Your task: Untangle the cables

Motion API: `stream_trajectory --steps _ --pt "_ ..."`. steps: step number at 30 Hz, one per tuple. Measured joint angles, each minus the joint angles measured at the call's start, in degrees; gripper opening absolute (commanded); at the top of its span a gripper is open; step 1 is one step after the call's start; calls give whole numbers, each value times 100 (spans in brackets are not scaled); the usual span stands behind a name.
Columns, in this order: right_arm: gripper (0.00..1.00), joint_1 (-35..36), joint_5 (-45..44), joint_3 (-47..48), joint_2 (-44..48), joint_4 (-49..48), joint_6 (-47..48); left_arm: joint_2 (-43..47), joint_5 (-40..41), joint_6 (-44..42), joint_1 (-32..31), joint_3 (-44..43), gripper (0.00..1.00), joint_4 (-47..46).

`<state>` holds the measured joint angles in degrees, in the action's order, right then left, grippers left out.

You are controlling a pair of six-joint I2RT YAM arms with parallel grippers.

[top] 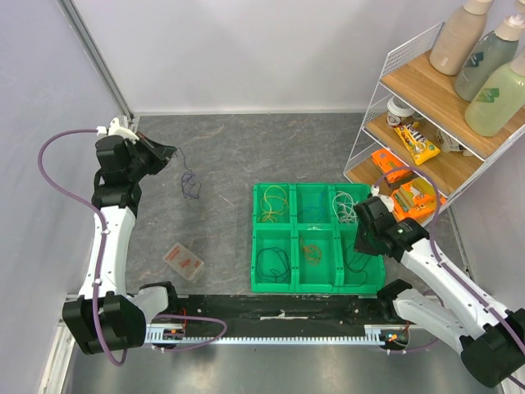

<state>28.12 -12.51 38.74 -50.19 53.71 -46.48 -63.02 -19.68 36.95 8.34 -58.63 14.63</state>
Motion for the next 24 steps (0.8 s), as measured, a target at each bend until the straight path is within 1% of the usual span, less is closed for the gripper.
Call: stream_trajectory --steps 1,2,3,5,7,9,12,15,18,22,24 --pt "44 0 -13 33 -44 -20 72 13 -28 4 0 -2 2 4" --pt "52 0 -31 81 -55 -17 125 26 -66 9 0 -2 2 9" --pt "58 0 -55 151 -42 -17 201 33 -107 9 0 -4 2 9" --pt "68 0 -92 354 28 -15 356 42 -219 11 0 -28 2 28" --pt "76 0 -96 549 129 -13 481 44 -337 11 0 -66 2 28" --pt "81 0 -17 748 229 -13 651 55 -439 15 0 -101 2 28" --pt "85 0 380 901 330 -125 1049 79 -640 39 0 -144 2 31" --pt "89 0 1110 898 313 -352 1399 83 -970 90 0 -223 2 31" --pt "94 125 1915 896 216 -1012 1567 87 -1394 188 0 -354 2 20" --pt "94 837 2356 1062 -306 -2225 1700 164 -1836 407 0 -538 2 -24" --pt "94 1440 2308 1502 -999 -2793 1888 238 -1974 511 0 -603 2 -35"
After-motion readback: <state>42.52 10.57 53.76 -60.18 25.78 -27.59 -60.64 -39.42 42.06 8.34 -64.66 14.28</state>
